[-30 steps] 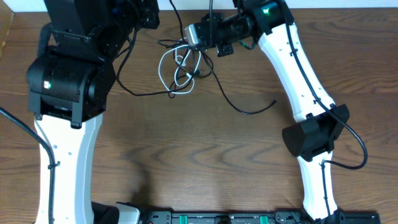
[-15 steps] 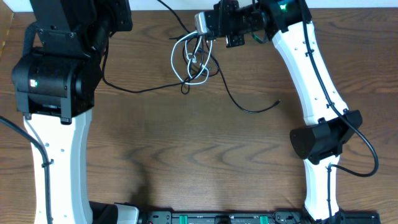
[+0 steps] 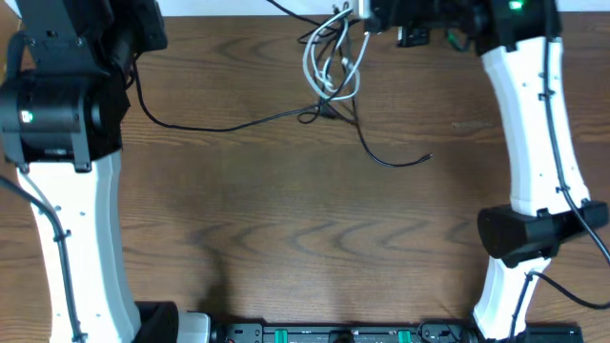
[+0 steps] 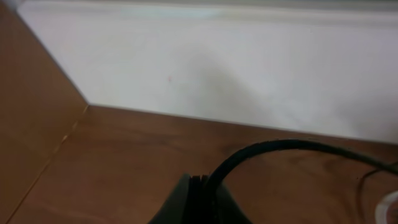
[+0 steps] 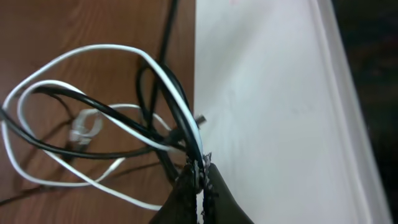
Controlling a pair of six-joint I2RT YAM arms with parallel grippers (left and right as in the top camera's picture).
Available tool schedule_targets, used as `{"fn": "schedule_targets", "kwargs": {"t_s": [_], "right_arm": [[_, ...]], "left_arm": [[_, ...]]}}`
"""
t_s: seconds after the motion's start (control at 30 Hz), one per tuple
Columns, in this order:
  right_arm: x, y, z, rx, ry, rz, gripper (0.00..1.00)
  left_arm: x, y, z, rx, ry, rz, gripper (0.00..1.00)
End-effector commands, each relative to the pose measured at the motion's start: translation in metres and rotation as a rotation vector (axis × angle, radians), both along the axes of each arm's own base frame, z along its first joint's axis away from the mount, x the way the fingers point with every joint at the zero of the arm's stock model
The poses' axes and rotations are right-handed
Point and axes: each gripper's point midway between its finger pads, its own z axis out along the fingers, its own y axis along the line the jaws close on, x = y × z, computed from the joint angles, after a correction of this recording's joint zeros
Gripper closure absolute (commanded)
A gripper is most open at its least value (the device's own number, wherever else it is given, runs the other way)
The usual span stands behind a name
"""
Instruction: Untangle cables
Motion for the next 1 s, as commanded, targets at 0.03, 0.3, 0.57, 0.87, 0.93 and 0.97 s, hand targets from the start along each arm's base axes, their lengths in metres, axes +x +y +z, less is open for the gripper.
{"fn": "schedule_targets", "kwargs": {"t_s": [0.03, 0.3, 0.57, 0.87, 0.93, 0.97], "right_arm": [[-0.006, -0.022, 0.027, 0.003, -0.045, -0.073, 0.99], [-0.021, -0.05, 0.076, 0.045, -0.143, -0.157, 0.99], [-0.029, -0.036, 0.063, 0.101, -0.047, -0.081, 0.99], [-0.035, -0.002, 0.027, 0.13, 0.103, 0.041, 0.95], [-0.037, 0.013, 0.009, 0.115, 0.157, 0.067, 0.87], [-0.037, 0.016, 0.006, 0.113, 0.168, 0.072, 0.85]], "left_arm": [[0.019, 0.016, -0.026, 0.029, 0.078, 0.035, 0.93], [0.044, -0.009, -0.058, -0.049, 0.149, -0.092, 0.93], [0.033, -0.06, -0.02, -0.073, 0.03, -0.24, 0.93], [-0.005, -0.106, 0.053, -0.106, -0.159, -0.357, 0.93], [-0.016, -0.122, 0.065, -0.119, -0.183, -0.413, 0.93], [-0.018, -0.124, 0.067, -0.122, -0.186, -0.423, 0.93]]}}
